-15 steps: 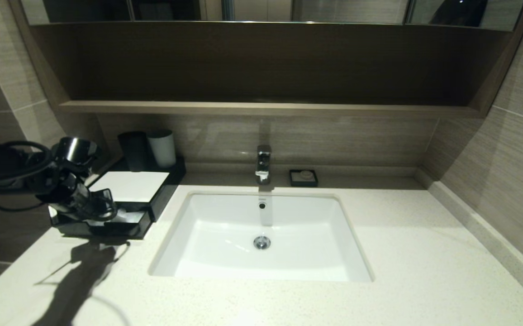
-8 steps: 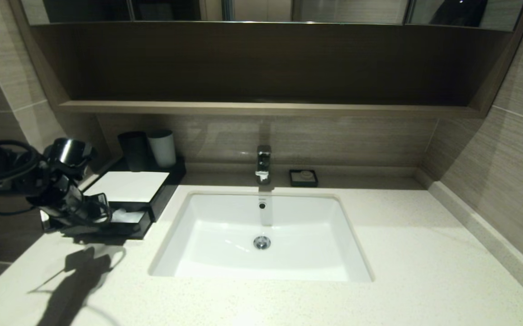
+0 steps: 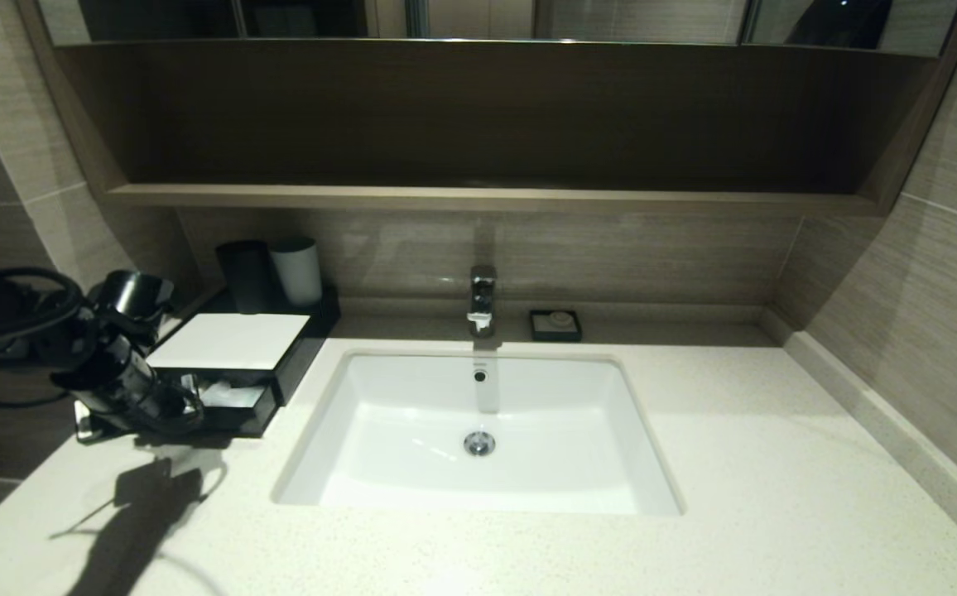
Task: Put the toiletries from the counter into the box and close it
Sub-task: Close the drawer
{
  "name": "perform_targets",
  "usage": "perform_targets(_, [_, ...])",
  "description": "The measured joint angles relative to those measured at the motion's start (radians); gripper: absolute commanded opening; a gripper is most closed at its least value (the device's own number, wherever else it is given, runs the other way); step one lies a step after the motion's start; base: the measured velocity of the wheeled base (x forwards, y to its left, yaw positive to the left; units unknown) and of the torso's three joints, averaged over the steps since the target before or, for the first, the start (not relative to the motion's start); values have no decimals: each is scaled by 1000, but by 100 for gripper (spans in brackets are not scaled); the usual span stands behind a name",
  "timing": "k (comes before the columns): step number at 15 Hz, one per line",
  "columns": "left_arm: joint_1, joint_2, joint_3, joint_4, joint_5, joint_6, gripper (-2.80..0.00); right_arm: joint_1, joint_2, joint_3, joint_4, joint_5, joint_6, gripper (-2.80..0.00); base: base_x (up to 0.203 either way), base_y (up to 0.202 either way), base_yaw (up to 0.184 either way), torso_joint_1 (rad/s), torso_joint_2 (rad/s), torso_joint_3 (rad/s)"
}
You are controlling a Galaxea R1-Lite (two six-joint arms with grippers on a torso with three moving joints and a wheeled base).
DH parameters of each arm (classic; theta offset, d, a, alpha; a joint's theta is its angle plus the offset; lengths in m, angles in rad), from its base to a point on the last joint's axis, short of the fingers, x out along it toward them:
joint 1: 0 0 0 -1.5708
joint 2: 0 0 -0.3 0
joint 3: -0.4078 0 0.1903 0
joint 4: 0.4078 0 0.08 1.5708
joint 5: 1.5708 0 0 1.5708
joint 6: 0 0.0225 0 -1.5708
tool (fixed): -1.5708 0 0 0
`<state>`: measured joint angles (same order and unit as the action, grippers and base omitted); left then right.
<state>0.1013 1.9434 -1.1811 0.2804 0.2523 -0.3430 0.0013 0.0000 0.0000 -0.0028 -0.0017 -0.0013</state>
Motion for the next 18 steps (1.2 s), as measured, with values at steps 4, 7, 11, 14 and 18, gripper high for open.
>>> perform_targets(4, [0, 17, 1, 3, 0, 2, -280, 0, 0, 0, 0, 0, 0, -280, 0, 0, 0, 0, 0, 0])
perform_targets(7, [0, 27, 1, 3, 0, 2, -280, 0, 0, 0, 0, 0, 0, -280, 0, 0, 0, 0, 0, 0])
perform_targets(11, [0, 39, -6, 2, 1, 2, -280, 0, 0, 0, 0, 0, 1, -280, 0, 0, 0, 0, 0, 0])
perform_targets(14, [-1, 53, -16, 1, 1, 2, -280, 0, 0, 0, 0, 0, 0, -280, 0, 0, 0, 0, 0, 0])
perform_targets(18, [0, 71, -37, 1, 0, 2, -280, 0, 0, 0, 0, 0, 0, -280, 0, 0, 0, 0, 0, 0])
